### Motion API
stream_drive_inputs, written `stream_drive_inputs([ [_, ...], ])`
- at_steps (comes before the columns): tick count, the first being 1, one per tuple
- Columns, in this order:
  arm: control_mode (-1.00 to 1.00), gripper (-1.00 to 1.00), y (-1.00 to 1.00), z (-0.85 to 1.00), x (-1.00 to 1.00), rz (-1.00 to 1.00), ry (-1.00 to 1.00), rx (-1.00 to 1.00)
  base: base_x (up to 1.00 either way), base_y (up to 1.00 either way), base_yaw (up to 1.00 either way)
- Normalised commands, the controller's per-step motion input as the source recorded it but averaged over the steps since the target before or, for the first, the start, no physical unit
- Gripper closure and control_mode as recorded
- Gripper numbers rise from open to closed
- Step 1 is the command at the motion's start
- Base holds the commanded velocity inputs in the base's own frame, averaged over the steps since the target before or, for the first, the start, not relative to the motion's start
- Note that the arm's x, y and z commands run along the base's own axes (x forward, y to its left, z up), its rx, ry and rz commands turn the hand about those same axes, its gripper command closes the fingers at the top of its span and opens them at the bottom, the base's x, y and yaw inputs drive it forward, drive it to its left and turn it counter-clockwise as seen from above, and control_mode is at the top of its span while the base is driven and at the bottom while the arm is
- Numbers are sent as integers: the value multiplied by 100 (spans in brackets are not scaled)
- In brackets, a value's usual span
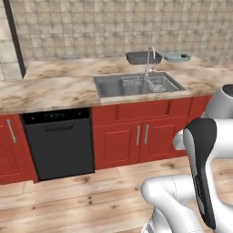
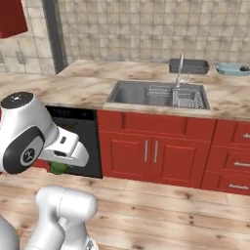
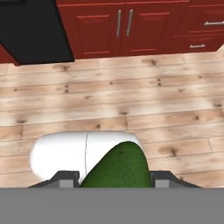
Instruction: Place the cold items (kiwi and avocado) from the fridge in one tupperware on the dining counter. Place the warm items (kebab skewer and hot dog) in the stove area in another tupperware.
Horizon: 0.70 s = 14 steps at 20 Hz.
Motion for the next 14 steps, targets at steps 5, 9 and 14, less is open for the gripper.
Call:
stream_drive_inputs([
  [5, 100, 100, 0, 0, 0, 0, 0, 0, 100, -12, -25],
  [9, 100, 100, 0, 0, 0, 0, 0, 0, 78, -14, -46],
  [14, 100, 100, 0, 0, 0, 0, 0, 0, 33, -27, -70],
])
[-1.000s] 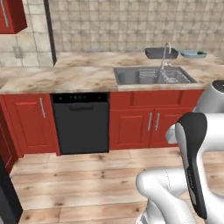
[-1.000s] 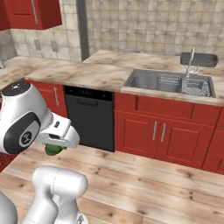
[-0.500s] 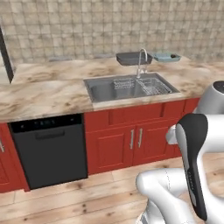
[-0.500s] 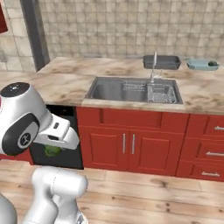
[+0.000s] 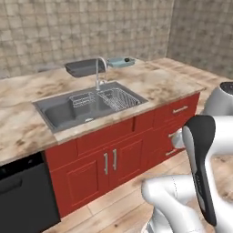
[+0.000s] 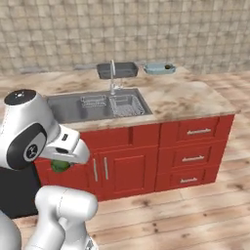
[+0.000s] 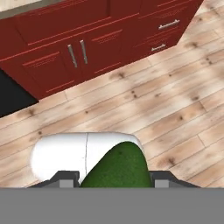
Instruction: Place the cold items (kiwi and avocado) from the fridge in one tupperware on the dining counter. Place the warm items (kebab skewer and hot dog) in the stove area in another tupperware.
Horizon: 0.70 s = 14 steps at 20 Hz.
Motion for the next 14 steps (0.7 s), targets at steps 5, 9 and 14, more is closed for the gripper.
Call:
stream_drive_inputs([
  [5, 100, 100, 0, 0, 0, 0, 0, 0, 58, -10, -63],
  [9, 100, 100, 0, 0, 0, 0, 0, 0, 87, 10, -50],
  [14, 100, 100, 0, 0, 0, 0, 0, 0, 95, -1, -49],
])
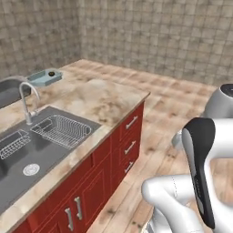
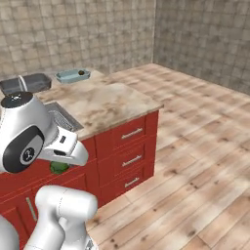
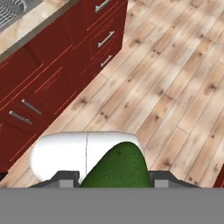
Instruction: Place the cold items (kiwi and avocado) from the fridge in one tupperware on the dining counter. Place the warm items (kebab skewer and hot dog) in the stove area in another tupperware.
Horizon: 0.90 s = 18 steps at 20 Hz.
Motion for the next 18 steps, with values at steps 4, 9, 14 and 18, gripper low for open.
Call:
stream_drive_inputs([
  [4, 100, 100, 0, 0, 0, 0, 0, 0, 99, -8, -40],
  [9, 100, 100, 0, 0, 0, 0, 0, 0, 100, -56, -11],
  [14, 100, 100, 0, 0, 0, 0, 0, 0, 100, -100, 19],
  [18, 100, 100, 0, 0, 0, 0, 0, 0, 100, -92, 23],
])
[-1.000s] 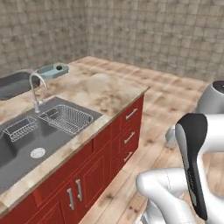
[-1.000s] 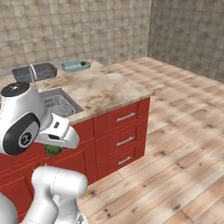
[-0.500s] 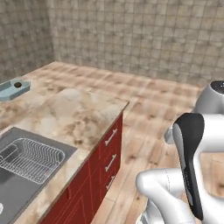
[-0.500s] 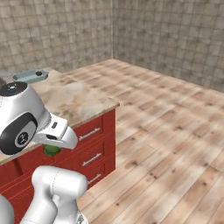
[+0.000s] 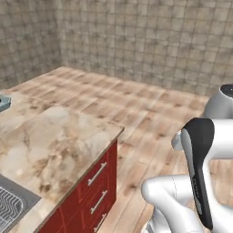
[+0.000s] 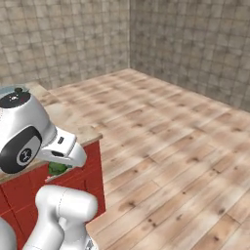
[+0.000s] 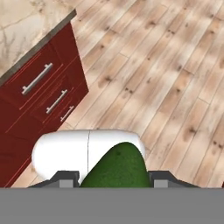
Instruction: Place the cold items (kiwi and avocado) from the fridge in one tupperware on the dining counter. Place the warm items (kebab skewer and hot dog) in the stove area in another tupperware.
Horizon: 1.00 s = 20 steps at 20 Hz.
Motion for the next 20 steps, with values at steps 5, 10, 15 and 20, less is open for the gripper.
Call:
stream_drive_inputs([
  [5, 100, 100, 0, 0, 0, 0, 0, 0, 100, -97, 30],
  [10, 100, 100, 0, 0, 0, 0, 0, 0, 100, -100, 38],
  [15, 100, 100, 0, 0, 0, 0, 0, 0, 100, -99, 36],
  [20, 100, 100, 0, 0, 0, 0, 0, 0, 100, -99, 38],
])
